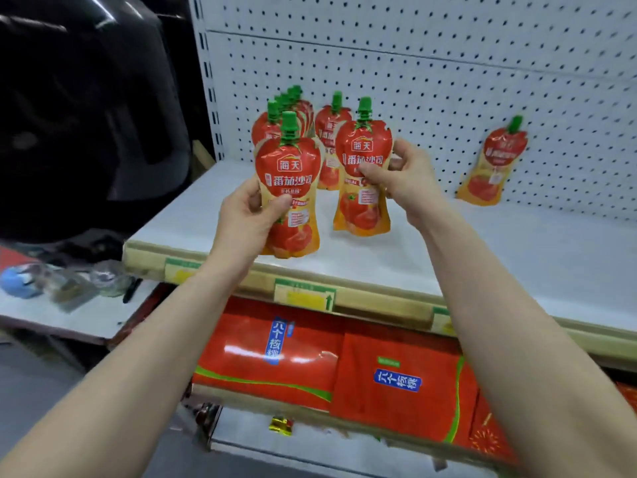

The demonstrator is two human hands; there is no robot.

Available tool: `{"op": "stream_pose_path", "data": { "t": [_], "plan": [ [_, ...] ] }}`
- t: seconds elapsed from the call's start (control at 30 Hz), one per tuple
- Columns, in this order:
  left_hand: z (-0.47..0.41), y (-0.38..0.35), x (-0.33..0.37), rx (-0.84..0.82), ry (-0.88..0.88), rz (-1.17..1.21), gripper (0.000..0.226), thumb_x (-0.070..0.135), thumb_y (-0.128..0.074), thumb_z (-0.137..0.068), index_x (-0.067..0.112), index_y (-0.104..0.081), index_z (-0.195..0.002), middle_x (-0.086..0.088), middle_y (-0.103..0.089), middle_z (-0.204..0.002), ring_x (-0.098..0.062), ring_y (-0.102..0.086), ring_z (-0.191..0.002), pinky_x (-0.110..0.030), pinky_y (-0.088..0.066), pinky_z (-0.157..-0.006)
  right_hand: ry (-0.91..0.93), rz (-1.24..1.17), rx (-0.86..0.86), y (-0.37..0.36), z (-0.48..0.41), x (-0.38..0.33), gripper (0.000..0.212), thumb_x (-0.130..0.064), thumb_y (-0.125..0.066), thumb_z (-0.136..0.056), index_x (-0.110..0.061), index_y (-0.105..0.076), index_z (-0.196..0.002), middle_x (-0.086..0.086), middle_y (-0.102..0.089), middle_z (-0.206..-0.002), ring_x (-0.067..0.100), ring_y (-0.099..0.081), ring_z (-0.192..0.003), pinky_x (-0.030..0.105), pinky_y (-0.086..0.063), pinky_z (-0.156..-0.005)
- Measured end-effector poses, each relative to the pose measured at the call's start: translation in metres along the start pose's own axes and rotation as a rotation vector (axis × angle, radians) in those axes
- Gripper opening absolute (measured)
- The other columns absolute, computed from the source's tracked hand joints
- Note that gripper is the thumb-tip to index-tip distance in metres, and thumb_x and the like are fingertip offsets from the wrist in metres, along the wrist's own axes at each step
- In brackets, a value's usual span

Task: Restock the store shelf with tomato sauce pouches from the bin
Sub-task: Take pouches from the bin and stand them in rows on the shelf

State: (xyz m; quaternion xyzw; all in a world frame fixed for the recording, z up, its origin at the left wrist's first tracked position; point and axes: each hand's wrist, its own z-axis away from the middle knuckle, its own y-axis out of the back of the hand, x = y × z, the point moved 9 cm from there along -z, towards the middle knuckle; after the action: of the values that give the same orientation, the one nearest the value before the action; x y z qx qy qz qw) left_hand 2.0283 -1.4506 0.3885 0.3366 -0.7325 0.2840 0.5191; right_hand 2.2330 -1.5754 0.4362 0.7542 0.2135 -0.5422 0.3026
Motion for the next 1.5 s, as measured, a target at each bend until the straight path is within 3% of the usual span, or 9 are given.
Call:
{"op": "stream_pose_path", "data": {
  "t": [0.13,0.3,0.57,0.87,1.0,1.1,1.2,1.4,1.5],
  "plan": [
    [-0.023,-0.001,-0.016,0.014,0.043,0.007,0.027,0.010,-0.064,-0.089,0.016,-0.064,-0.115,-0.002,-0.073,-0.108,-0.015,-0.069,-0.101,-0.029,-0.055,-0.086,-0.050,-0.010,0.005,-0.015,-0.054,0.034,0.029,-0.010,-0.076,-0.083,-0.019,-0.061,-0.107,0.005,-0.074,-0.097,0.018,-0.073,-0.086,0.034,-0.058,-0.071],
    [-0.037,-0.002,-0.033,0.033,0.084,0.003,0.025,0.010,-0.065,-0.089,0.013,-0.064,-0.114,0.005,-0.074,-0.101,-0.009,-0.071,-0.092,-0.019,-0.055,-0.075,-0.064,-0.011,0.035,-0.030,-0.098,0.064,0.024,-0.016,-0.077,-0.080,-0.026,-0.063,-0.097,0.009,-0.074,-0.100,0.026,-0.073,-0.092,0.053,-0.059,-0.084],
    [-0.051,-0.011,-0.043,-0.004,0.097,0.008,0.028,0.012,-0.065,-0.089,0.011,-0.063,-0.117,0.002,-0.074,-0.105,-0.011,-0.070,-0.096,-0.020,-0.055,-0.076,-0.072,0.034,0.091,-0.048,-0.142,0.075,0.021,-0.028,-0.077,-0.078,-0.037,-0.061,-0.089,-0.002,-0.075,-0.102,0.020,-0.072,-0.092,0.049,-0.058,-0.086],
    [-0.055,-0.018,-0.048,-0.035,0.096,0.029,0.031,0.013,-0.064,-0.090,0.011,-0.062,-0.121,0.000,-0.073,-0.109,-0.013,-0.069,-0.101,-0.024,-0.056,-0.082,-0.046,0.105,0.084,-0.047,-0.140,0.069,0.038,-0.030,-0.077,-0.080,-0.024,-0.061,-0.114,-0.004,-0.071,-0.106,0.014,-0.069,-0.094,0.042,-0.057,-0.089],
    [-0.054,-0.024,-0.048,-0.046,0.098,0.043,0.030,0.013,-0.064,-0.090,0.011,-0.062,-0.120,0.000,-0.073,-0.110,-0.012,-0.069,-0.101,-0.024,-0.056,-0.083,0.045,0.152,0.235,-0.016,-0.102,0.026,0.039,-0.041,-0.069,-0.087,-0.021,-0.057,-0.118,-0.008,-0.062,-0.095,0.005,-0.060,-0.082,0.030,-0.052,-0.075],
    [-0.054,-0.034,-0.047,-0.066,0.097,0.051,0.028,0.014,-0.064,-0.090,0.013,-0.062,-0.118,0.001,-0.073,-0.110,-0.013,-0.069,-0.103,-0.028,-0.056,-0.087,0.050,0.059,-0.065,-0.032,-0.062,0.008,0.028,-0.045,-0.060,-0.094,-0.019,-0.065,-0.102,-0.004,-0.069,-0.091,0.009,-0.065,-0.080,0.028,-0.053,-0.066],
    [-0.052,-0.049,-0.046,-0.109,0.099,0.048,0.029,0.015,-0.065,-0.090,0.015,-0.062,-0.119,0.001,-0.072,-0.112,-0.013,-0.068,-0.105,-0.027,-0.055,-0.088,0.081,0.114,-0.287,-0.045,-0.035,0.007,0.018,-0.028,-0.066,-0.093,-0.017,-0.068,-0.107,0.002,-0.074,-0.094,0.012,-0.069,-0.080,0.025,-0.056,-0.063],
    [-0.045,-0.056,-0.049,-0.076,0.077,-0.102,0.035,0.021,-0.066,-0.089,0.018,-0.060,-0.123,0.008,-0.069,-0.110,-0.004,-0.066,-0.102,-0.023,-0.054,-0.088,0.085,0.046,-0.076,-0.012,-0.038,0.018,0.013,-0.013,-0.067,-0.091,-0.006,-0.070,-0.102,0.004,-0.074,-0.084,0.011,-0.068,-0.072,0.023,-0.054,-0.061],
    [-0.043,-0.053,-0.059,-0.075,0.075,-0.274,0.037,0.022,-0.065,-0.090,0.019,-0.059,-0.126,0.007,-0.064,-0.118,-0.008,-0.060,-0.108,-0.027,-0.050,-0.095,0.072,0.041,0.009,-0.001,-0.046,0.025,0.003,-0.013,-0.067,-0.092,-0.014,-0.069,-0.093,-0.001,-0.072,-0.078,0.002,-0.067,-0.065,0.016,-0.051,-0.057]
  ]
}}
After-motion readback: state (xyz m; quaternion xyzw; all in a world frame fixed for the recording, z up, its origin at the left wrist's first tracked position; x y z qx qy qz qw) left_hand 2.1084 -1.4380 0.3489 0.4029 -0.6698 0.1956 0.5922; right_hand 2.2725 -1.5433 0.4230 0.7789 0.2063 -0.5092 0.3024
